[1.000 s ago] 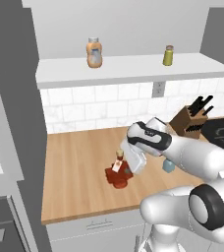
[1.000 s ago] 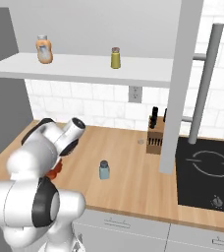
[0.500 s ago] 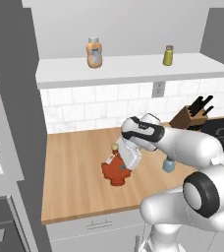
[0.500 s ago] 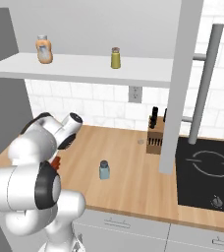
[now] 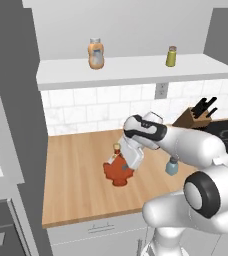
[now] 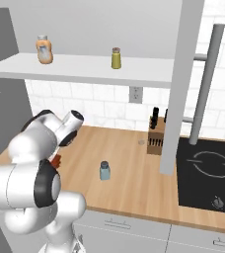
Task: Put the shaker and condiment bottle from the counter next to their counterparts in the cabinet.
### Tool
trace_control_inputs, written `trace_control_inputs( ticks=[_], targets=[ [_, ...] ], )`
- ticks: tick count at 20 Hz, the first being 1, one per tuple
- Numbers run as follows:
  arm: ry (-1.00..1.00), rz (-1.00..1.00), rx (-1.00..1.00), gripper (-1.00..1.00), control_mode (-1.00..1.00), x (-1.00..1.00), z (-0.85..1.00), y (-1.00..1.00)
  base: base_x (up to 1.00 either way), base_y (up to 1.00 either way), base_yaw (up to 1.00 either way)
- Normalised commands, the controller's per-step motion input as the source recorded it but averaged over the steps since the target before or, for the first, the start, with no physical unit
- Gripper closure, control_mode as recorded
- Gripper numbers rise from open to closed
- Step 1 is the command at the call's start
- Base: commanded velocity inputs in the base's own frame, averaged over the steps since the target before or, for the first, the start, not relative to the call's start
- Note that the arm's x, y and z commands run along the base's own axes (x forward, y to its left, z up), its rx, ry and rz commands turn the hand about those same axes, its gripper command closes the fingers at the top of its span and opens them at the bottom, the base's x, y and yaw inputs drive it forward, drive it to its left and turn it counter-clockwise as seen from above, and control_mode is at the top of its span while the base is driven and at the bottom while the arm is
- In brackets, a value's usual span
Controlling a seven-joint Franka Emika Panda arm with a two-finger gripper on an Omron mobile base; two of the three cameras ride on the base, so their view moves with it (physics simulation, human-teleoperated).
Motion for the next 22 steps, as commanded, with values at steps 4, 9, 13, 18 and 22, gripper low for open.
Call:
trace_control_inputs(
  ticks=[4, 9, 13, 18, 22],
  targets=[
    [0.0, -0.1, 0.0, 1.0, -1.0, 0.0, 0.59, 0.0, 0.0, 0.0, 0.0],
    [0.0, -0.15, 0.0, 1.0, -1.0, 0.0, 0.56, 0.03, 0.0, 0.0, 0.0],
    [0.0, -0.2, 0.0, 1.0, -1.0, 0.0, 0.49, 0.01, 0.0, 0.0, 0.0],
    [0.0, -0.21, 0.0, 1.0, -1.0, 0.0, 0.4, 0.0, 0.0, 0.0, 0.0],
    [-0.11, -0.16, -0.05, 1.0, -1.0, -0.18, 0.38, 0.02, 0.0, 0.0, 0.0]
  ],
)
